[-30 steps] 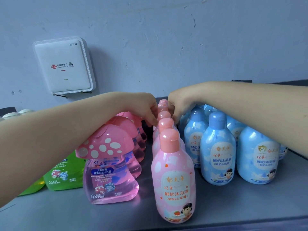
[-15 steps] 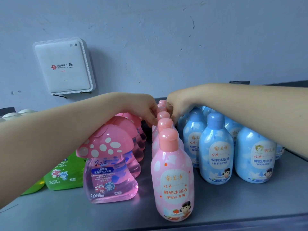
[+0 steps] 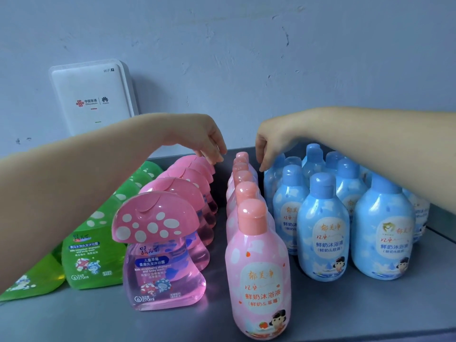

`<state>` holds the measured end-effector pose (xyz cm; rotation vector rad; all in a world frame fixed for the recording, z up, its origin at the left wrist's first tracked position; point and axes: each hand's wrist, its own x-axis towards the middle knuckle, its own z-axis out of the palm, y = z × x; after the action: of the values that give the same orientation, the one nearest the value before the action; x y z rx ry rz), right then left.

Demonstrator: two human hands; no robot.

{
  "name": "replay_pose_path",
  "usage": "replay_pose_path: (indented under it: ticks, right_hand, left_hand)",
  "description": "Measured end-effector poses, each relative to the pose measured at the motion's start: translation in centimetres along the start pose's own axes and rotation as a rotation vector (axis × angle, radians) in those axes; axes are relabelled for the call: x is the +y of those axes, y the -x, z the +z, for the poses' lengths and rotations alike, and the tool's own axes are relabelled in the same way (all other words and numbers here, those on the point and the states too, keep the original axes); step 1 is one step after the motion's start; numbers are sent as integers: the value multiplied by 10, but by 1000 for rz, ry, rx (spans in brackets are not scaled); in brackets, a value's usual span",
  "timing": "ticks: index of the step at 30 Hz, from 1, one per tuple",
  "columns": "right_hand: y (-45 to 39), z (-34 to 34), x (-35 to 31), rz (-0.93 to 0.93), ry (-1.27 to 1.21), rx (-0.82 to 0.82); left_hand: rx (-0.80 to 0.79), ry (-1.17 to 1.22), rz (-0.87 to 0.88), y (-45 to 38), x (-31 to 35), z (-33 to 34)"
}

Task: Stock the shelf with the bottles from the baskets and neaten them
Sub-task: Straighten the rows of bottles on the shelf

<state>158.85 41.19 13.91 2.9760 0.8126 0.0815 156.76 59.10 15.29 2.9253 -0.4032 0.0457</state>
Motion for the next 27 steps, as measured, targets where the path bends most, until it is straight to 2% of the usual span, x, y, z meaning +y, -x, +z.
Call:
replay_pose_path:
  ticks: [9,13,27]
  right_hand:
    - [-23,14,-8,-15,68,-55]
    - [-28,17,-11,-5,90,-57]
    - [-41,23,-9,21,126,-79]
  left_hand:
    - [-107,-234,2,-27,4,25]
    - [-147,-246,34,-33,2,33]
    - [-100,-218,47,-33,0,37]
